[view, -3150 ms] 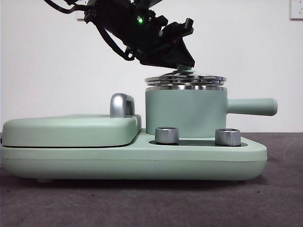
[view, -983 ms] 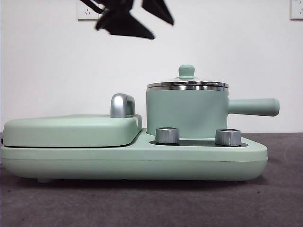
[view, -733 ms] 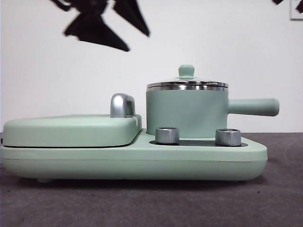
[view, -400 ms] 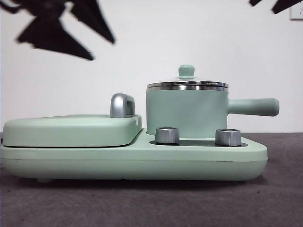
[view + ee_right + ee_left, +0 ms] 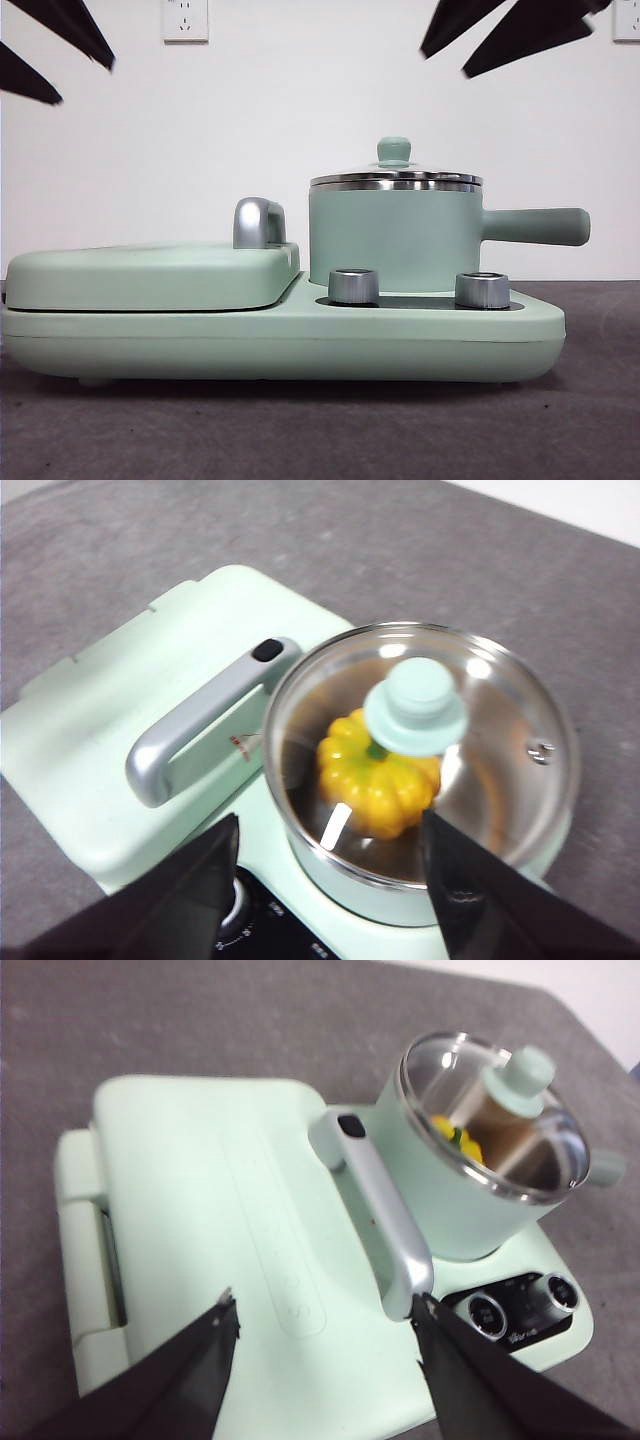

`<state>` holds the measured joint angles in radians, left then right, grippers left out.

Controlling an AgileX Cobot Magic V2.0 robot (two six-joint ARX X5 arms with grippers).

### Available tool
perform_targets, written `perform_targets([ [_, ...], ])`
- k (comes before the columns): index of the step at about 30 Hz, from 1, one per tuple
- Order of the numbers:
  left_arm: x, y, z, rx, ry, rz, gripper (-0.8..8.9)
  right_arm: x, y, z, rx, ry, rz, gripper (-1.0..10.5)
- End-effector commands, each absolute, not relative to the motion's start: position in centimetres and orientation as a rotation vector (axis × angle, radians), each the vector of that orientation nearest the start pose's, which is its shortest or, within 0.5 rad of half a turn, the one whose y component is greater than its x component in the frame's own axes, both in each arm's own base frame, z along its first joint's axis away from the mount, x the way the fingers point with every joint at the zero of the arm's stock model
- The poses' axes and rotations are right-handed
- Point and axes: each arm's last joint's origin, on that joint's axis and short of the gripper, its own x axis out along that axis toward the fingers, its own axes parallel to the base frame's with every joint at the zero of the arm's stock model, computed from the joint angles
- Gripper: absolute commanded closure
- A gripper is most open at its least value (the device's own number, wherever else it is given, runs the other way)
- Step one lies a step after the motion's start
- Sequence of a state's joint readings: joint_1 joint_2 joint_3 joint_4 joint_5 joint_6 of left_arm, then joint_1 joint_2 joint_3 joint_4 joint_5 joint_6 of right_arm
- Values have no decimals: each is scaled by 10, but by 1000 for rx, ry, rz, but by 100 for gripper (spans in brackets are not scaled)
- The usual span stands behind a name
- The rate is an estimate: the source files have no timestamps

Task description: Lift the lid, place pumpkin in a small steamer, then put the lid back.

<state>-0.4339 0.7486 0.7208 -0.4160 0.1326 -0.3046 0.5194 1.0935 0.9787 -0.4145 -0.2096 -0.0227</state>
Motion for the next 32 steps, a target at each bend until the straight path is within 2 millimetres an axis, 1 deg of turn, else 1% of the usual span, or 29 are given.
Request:
perform_targets([
  [1, 139, -69, 299, -213, 499, -495, 533, 201, 126, 321, -123, 522, 734, 667],
  [3, 136, -68, 301, -197, 488, -501, 533, 201, 126, 319, -123, 533, 740, 670],
  [4, 135, -68, 301, -188, 483, -503, 544, 201, 126, 319, -123, 534, 739, 699],
  [5, 134, -67, 301, -181, 479, -507, 658, 201, 126, 320, -123, 528, 735, 854],
  [6, 133, -67, 302, -182, 475, -512, 831, 201, 126, 320, -123, 524, 735, 962],
  [7, 133, -67, 303, -184, 470, -513, 785, 202, 126, 321, -122, 515, 734, 926],
  [8, 133, -67, 303, -184, 468, -513, 808, 202, 126, 322, -119, 504, 737, 926],
  [22, 130, -66, 305, -190, 454, -536, 807, 200, 126, 323, -109, 504, 758, 926],
  [23, 130, -66, 305, -180, 456, -537, 807, 200, 126, 323, -109, 504, 758, 926],
  [24, 128, -65, 305, -125, 437, -544, 807, 200, 126, 323, -109, 504, 758, 926],
  [26, 124, -59, 304, -77, 408, -533, 807, 200, 126, 323, -109, 504, 758, 926],
  [28, 120, -51, 299, -37, 351, -495, 807, 200, 126, 323, -110, 504, 758, 926],
  [32, 112, -30, 278, -48, 214, -365, 807, 200, 126, 323, -110, 504, 758, 926],
])
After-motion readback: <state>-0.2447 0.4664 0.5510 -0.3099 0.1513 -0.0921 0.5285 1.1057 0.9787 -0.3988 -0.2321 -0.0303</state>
